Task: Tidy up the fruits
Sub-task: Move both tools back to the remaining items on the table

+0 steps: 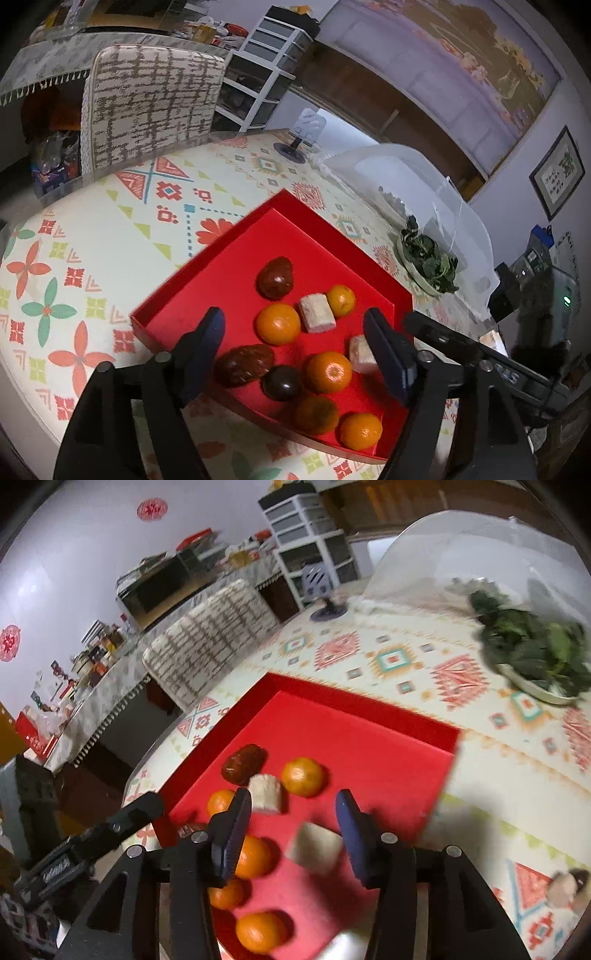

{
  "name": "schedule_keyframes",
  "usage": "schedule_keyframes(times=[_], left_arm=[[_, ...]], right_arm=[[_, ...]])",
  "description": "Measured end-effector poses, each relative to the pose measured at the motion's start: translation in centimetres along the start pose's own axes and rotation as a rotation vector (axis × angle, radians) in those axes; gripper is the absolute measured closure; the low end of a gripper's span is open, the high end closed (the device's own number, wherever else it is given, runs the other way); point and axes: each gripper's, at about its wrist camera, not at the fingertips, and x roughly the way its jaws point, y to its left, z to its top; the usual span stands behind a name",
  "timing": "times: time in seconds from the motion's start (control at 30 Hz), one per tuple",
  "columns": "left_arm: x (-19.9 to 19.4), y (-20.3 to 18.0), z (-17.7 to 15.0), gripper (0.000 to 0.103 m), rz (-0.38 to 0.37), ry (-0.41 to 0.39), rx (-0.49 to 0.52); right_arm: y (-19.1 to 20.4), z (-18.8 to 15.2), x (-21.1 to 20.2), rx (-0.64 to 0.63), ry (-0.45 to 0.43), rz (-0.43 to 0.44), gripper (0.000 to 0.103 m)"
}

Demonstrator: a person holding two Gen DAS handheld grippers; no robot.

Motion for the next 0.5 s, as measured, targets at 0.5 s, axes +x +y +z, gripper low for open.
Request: schedule_keyframes(times=[0.5], left_arm=[[1.0,-8.7,-3.8,0.021,-0.142,0.106,0.105]], right_arm=[[-15.0,-5.0,-15.3,0.241,-0.210,-0.260,0.050]])
